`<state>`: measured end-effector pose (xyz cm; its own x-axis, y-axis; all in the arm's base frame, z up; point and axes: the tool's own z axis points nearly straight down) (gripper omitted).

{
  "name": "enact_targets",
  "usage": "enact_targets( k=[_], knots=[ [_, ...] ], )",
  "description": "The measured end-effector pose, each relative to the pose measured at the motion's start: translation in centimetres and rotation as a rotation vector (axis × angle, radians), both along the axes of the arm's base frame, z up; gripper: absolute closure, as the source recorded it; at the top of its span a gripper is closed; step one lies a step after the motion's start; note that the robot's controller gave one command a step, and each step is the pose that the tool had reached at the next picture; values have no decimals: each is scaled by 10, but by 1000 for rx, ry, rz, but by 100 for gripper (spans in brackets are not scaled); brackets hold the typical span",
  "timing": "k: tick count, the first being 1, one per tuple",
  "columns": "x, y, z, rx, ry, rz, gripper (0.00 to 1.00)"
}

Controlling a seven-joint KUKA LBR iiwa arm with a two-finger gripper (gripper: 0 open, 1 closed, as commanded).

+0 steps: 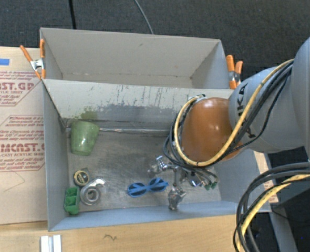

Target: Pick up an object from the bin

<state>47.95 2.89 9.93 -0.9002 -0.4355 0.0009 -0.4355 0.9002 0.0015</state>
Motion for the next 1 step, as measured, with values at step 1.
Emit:
enact_targets(
  k=[1],
  knots=[
    [7, 20, -26, 1, -23, 46, 0]
  ],
)
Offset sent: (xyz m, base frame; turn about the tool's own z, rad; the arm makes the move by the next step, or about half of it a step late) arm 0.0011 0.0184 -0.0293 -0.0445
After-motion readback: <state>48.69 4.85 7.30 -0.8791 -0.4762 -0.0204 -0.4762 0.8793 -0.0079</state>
